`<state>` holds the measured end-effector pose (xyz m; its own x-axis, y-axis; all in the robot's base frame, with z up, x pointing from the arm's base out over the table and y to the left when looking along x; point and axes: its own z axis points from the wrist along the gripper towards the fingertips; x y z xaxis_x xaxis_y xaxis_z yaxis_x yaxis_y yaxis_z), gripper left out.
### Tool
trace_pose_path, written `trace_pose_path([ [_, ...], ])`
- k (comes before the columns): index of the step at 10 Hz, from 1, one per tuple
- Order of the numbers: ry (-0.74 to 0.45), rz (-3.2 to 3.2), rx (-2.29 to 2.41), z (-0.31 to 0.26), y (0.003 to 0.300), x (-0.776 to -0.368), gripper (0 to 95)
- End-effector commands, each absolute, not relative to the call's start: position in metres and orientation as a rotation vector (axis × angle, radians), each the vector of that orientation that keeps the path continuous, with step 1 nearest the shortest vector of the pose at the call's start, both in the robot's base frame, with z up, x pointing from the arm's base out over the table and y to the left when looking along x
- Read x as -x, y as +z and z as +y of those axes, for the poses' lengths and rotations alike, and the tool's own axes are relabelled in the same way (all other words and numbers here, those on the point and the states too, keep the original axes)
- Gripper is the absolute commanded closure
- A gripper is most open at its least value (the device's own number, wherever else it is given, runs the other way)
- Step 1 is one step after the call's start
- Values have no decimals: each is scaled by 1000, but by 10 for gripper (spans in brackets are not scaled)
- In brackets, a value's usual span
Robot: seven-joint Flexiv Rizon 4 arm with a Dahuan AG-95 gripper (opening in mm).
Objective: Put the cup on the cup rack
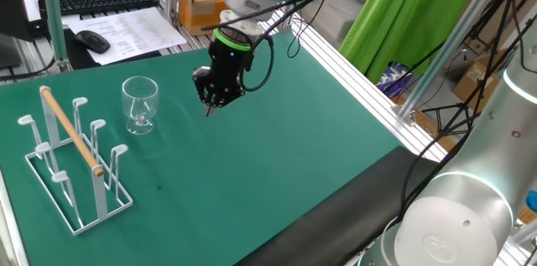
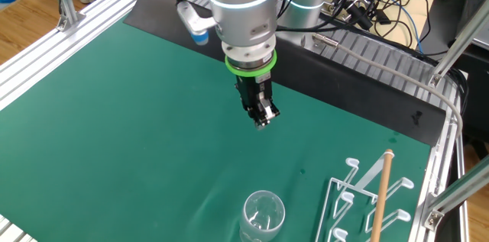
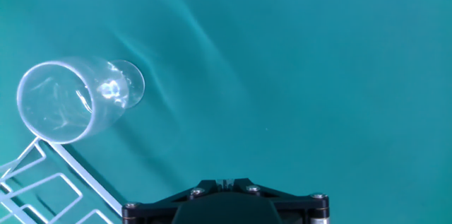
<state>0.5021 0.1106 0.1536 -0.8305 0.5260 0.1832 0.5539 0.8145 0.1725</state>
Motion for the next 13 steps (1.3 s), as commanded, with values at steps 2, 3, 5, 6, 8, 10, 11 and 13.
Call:
trace_pose_path([
  [2, -328, -2876, 852, 111, 153, -502, 950],
  [3, -325, -2877, 851, 111, 153, -502, 950],
  [5, -277, -2892, 815, 111, 153, -502, 950],
  [6, -182, -2908, 743, 111, 153, -502, 950],
  [8, -209, -2909, 673, 111, 153, -502, 950],
  [10, -244, -2917, 558, 111, 153, -502, 950],
  [11, -314, -2915, 522, 111, 153, -502, 950],
  [13, -320, -2931, 446, 111, 153, -502, 950],
])
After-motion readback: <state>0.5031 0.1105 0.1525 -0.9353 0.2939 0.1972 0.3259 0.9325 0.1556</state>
